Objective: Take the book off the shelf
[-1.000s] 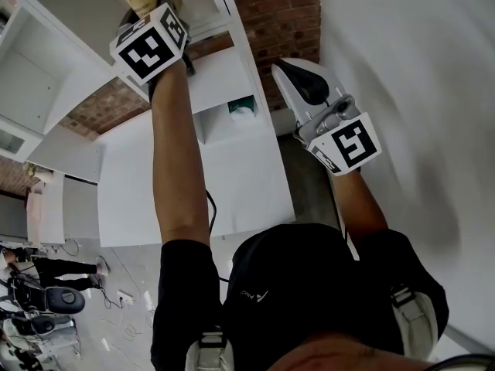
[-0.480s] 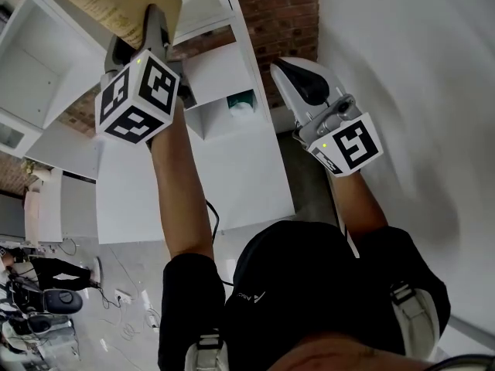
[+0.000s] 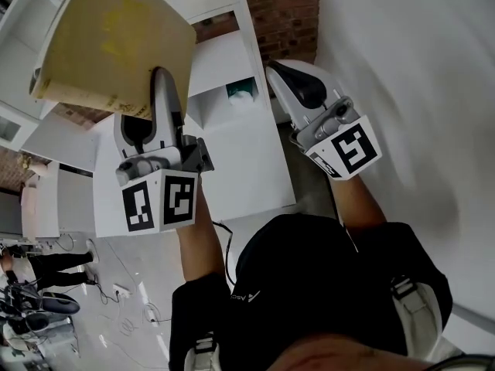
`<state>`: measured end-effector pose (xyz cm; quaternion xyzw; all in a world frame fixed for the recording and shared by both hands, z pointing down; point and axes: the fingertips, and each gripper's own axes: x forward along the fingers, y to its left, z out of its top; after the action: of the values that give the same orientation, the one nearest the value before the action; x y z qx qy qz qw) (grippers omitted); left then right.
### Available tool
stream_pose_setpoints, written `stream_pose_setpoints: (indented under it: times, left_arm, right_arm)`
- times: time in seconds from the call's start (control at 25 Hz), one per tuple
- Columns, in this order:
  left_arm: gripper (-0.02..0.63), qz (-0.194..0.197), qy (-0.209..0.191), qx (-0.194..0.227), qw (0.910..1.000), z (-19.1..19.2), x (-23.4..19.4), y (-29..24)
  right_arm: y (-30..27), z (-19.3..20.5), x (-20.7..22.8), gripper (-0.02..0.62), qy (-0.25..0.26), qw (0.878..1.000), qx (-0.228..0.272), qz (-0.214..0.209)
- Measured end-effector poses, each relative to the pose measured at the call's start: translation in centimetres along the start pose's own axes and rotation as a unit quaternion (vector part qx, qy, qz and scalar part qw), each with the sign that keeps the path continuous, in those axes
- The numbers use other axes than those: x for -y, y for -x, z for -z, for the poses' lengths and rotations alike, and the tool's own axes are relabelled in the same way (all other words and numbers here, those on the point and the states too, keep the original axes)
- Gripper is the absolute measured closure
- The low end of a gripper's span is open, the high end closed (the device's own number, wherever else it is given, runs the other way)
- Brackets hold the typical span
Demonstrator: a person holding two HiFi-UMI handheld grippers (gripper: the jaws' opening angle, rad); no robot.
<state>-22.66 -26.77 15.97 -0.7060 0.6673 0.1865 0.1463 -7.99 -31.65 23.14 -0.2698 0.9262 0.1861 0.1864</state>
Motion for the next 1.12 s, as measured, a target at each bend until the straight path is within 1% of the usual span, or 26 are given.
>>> stream_pose_setpoints:
  times: [0.24,0.36,0.44,0.64,0.84,1.12]
  left_arm:
    - [0.413,0.001,-0.001,0.006,1.0000,1.2,0.7,4.3]
    - [0.413,-0.001,-0.007,0.009,0.9999,1.9,0.4,5.5]
    - [0.413,0.000,-0.003,0.009,1.0000,2.3,0.1,6.0]
    - [0.413,0.005,0.014,0.005,0.9999,3.1,0.1,6.6]
    - [0.413,0.009,0.003,0.008,0.9999,2.9,0.5,6.4]
    - [0.413,0.016,0.007,0.010,0.9998,2.8,0.7,6.1]
  right_arm:
    - [0.9,0.8,-1.4,0.594,-0.013,1.000,-0.008,0.002]
    - [1.3,1.5,-1.7,0.594,-0.017,1.000,-0.016,0.006]
    - [1.6,2.1,-1.8,0.594,-0.018,1.000,-0.022,0.009]
    - [2.1,2.7,-2.2,0.595,-0.012,0.999,-0.032,0.016]
    - [2.1,2.7,-2.6,0.595,-0.006,0.999,-0.037,0.016]
    - [2.4,2.5,-2.7,0.595,0.000,0.999,-0.042,0.023]
